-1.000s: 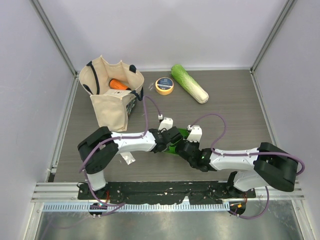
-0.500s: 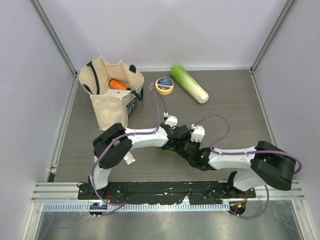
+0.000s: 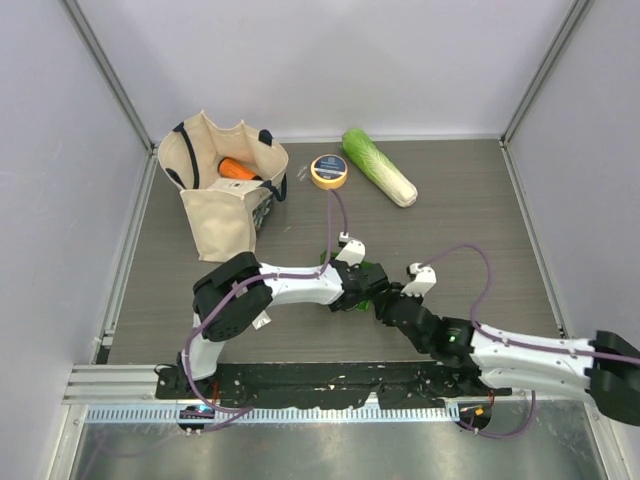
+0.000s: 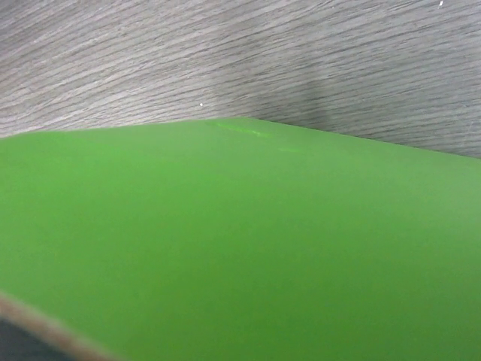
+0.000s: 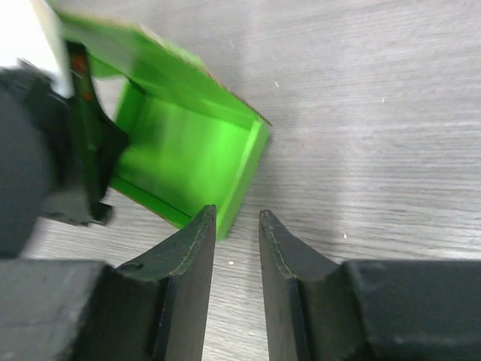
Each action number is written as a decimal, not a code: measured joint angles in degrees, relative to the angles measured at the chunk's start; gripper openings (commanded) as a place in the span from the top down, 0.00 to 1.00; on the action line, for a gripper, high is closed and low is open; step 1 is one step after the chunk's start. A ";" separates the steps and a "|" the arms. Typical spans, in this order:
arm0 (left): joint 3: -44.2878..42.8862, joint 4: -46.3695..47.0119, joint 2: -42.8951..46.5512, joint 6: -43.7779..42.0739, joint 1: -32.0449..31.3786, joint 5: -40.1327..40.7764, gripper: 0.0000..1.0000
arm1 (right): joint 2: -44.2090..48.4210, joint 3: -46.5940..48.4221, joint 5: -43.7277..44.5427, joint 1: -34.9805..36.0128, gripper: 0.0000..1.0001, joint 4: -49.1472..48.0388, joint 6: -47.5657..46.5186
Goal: Fold the paper box
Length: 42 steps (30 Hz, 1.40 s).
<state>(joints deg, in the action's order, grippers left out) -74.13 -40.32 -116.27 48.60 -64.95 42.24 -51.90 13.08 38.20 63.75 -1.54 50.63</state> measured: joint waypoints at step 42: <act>4.35 -4.35 18.91 -6.27 5.38 -21.00 0.34 | 9.29 6.67 2.38 -0.79 0.62 17.77 -4.28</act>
<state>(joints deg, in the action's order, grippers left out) -69.78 -44.66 -97.36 42.33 -59.57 21.23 -42.61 19.75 40.58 62.96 16.23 46.35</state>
